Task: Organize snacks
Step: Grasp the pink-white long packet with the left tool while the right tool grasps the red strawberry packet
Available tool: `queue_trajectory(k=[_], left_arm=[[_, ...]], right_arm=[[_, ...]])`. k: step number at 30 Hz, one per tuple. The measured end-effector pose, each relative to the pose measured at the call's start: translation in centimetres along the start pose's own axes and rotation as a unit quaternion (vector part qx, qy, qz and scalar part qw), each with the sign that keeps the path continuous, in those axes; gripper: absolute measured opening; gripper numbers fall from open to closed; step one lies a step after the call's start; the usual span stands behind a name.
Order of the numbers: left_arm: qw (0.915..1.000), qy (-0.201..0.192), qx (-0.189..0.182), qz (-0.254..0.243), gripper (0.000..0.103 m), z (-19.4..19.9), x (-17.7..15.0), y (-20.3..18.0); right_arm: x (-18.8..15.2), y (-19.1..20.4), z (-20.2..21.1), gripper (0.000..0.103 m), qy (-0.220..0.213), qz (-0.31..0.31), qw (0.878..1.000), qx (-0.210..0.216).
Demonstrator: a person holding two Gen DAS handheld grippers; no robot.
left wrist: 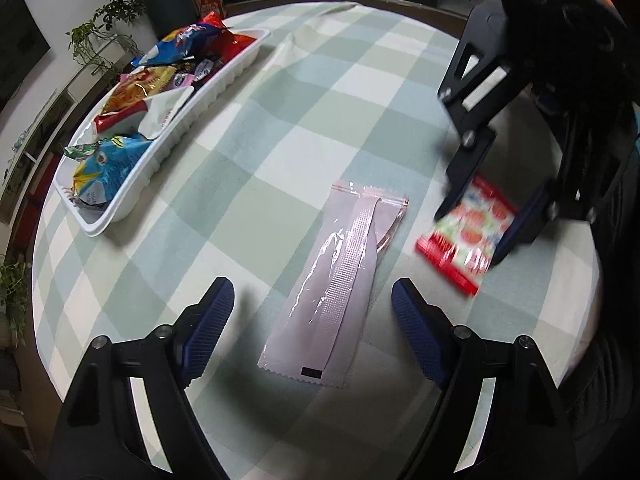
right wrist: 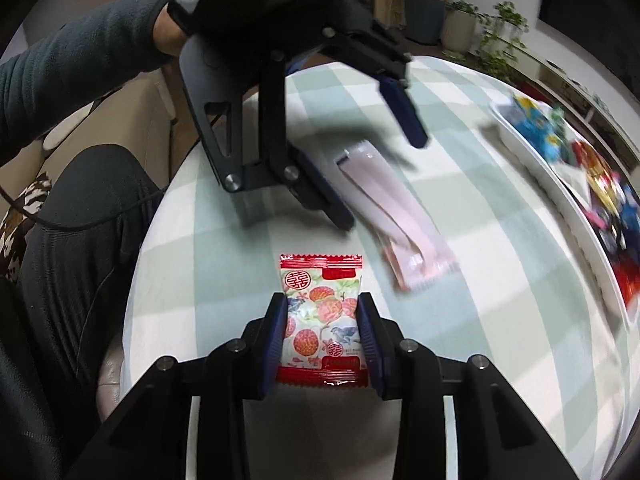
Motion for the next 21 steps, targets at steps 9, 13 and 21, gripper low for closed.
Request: queue_trajectory(k=[9,13,21], left_arm=[[0.9999,0.004,-0.011,-0.003,0.071,-1.0,1.1,-0.6],[0.9995,0.008,-0.024,0.016,0.058,-1.2,1.4,-0.5],[0.9983,0.024,-0.035,0.041,0.037,-0.9,1.2,-1.2]], right_arm=[[-2.0,-2.4,1.2,0.038,-0.031,-0.091,0.995,0.004],[-2.2,-2.8,1.4,0.038,-0.046,-0.111,0.993,0.013],[-2.4,-3.6,1.7,0.038,-0.064,-0.136,0.988,0.024]])
Point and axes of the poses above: each gripper's, at about its wrist camera, not at the fingertips, and z roughly against the way its jaws point, y to its left, x to its top, the point moved 4 cm from there along -z, roughly the way its jaws point, and after that the axes turned 3 degrees about x, right-handed, at the moved point
